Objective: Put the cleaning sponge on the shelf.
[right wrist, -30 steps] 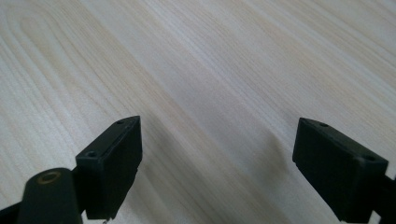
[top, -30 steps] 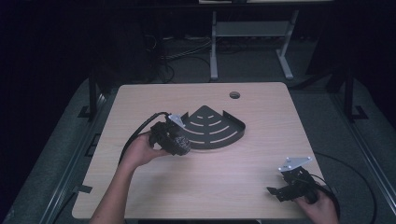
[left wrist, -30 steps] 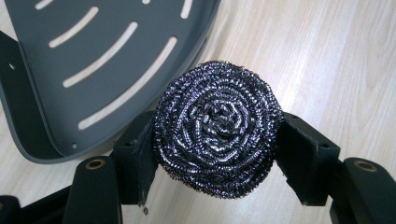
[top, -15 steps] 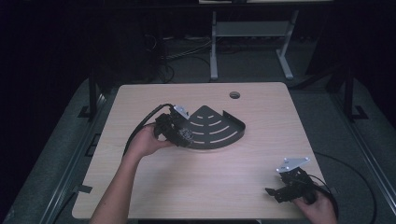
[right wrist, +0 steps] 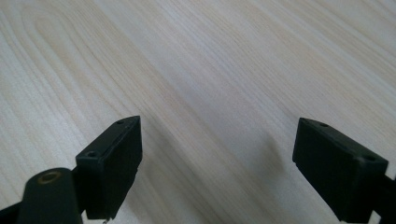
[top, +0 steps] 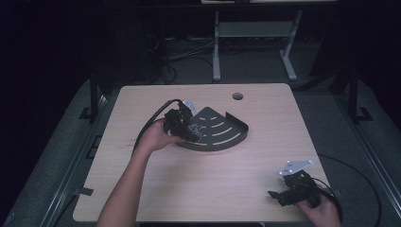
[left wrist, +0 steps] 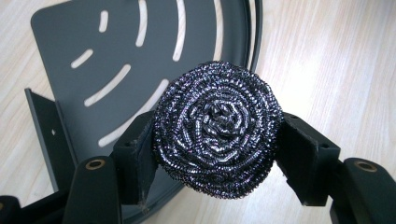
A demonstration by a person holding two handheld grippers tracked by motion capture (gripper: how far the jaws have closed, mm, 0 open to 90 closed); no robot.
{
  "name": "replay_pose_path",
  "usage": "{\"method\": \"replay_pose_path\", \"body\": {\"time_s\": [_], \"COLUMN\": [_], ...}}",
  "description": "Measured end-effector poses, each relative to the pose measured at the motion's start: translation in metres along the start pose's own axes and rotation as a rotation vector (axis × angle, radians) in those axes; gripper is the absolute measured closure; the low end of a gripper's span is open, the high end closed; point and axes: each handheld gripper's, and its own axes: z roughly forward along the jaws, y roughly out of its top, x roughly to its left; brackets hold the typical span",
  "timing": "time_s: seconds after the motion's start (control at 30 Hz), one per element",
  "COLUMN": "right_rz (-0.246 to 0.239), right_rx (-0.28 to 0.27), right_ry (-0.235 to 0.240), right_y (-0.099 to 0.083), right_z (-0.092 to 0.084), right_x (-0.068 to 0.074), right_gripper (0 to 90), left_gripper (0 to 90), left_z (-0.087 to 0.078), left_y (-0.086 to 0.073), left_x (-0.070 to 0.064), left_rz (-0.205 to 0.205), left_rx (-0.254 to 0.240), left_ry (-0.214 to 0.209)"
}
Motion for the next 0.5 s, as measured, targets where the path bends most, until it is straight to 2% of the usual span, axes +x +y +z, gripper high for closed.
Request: {"method": "replay_pose_path", "body": {"time_s": [0.5], "right_rz": [0.001], "right_rx": [-0.003], "right_ry": [0.003], "right_y": [-0.0009], "right_z": [-0.0004], "right_x": [-0.0016], "right_gripper": [15.6], "left_gripper": [34.2], "left_z": [0.0068], "left_y": [-0.0012], "left_x": [0.0081], "left_rz": [-0.026], "left_rx": [0.012], "left_ry": [-0.004]}}
